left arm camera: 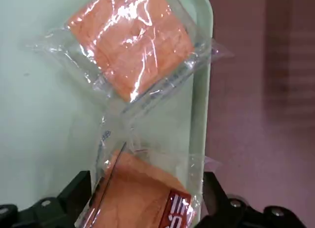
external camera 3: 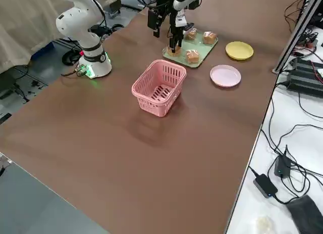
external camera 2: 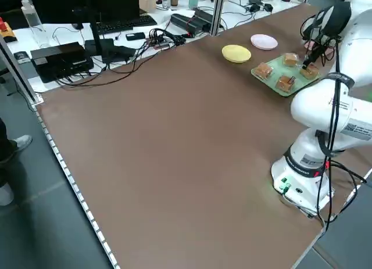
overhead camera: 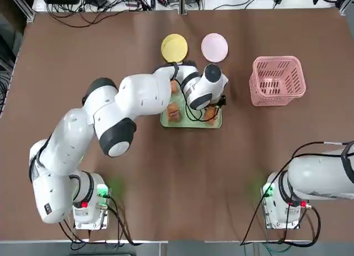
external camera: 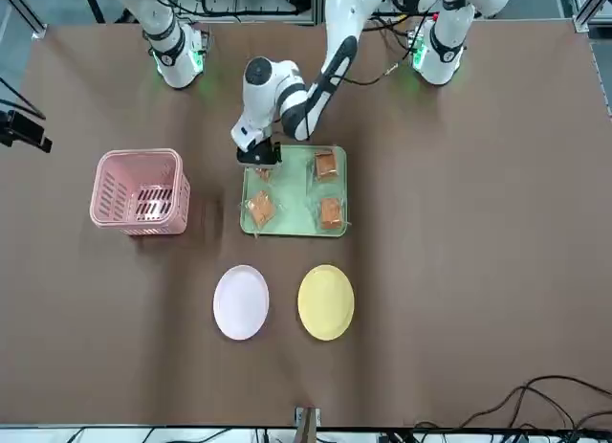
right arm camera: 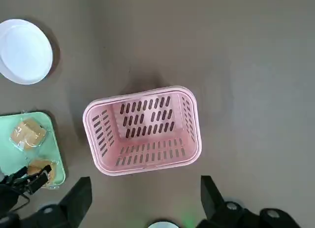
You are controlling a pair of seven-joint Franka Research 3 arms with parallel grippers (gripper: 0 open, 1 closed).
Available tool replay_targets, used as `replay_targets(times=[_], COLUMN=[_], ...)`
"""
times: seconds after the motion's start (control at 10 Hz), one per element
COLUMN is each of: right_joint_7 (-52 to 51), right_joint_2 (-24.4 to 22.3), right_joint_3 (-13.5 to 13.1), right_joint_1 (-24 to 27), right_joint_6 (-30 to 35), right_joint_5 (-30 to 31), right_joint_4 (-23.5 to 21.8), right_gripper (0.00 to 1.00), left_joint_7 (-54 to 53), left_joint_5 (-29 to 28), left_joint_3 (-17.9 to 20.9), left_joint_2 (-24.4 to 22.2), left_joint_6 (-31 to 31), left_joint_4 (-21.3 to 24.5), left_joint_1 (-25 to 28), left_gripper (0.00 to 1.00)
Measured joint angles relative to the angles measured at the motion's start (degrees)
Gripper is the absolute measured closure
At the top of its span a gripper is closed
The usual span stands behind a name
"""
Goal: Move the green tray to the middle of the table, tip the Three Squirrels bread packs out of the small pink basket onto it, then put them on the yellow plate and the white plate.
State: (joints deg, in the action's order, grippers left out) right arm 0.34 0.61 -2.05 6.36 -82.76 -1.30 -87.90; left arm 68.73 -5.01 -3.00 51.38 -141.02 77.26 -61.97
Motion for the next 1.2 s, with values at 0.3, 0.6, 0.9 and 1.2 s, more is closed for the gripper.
replay_targets(times=[0.3, 0.6, 0.9, 1.2], right_joint_7=[0.0, 0.0, -0.01, -0.07], right_joint_2=[0.0, 0.0, 0.0, 0.0], right_joint_3=[0.15, 0.29, 0.83, 1.3], right_joint_1=[0.0, 0.0, -0.12, -2.38], right_joint_6=[0.0, -0.04, -0.09, -1.27], right_joint_5=[-0.03, -0.03, -0.07, -0.14], right_joint_4=[0.0, 0.0, 0.03, 0.09], right_gripper=[0.02, 0.02, 0.02, 0.02], left_joint_7=[0.31, -0.71, -8.74, -21.58], left_joint_5=[0.0, 0.0, -0.01, -0.01], left_joint_3=[0.36, 2.44, 4.02, 4.18], left_joint_2=[-0.15, -2.39, -9.46, -16.96], left_joint_6=[-0.61, 6.76, 20.59, 33.28], left_joint_4=[-0.88, -1.91, -2.38, -2.23], left_joint_1=[0.18, 0.58, 4.46, 15.87], left_gripper=[0.0, 0.0, 0.0, 0.0])
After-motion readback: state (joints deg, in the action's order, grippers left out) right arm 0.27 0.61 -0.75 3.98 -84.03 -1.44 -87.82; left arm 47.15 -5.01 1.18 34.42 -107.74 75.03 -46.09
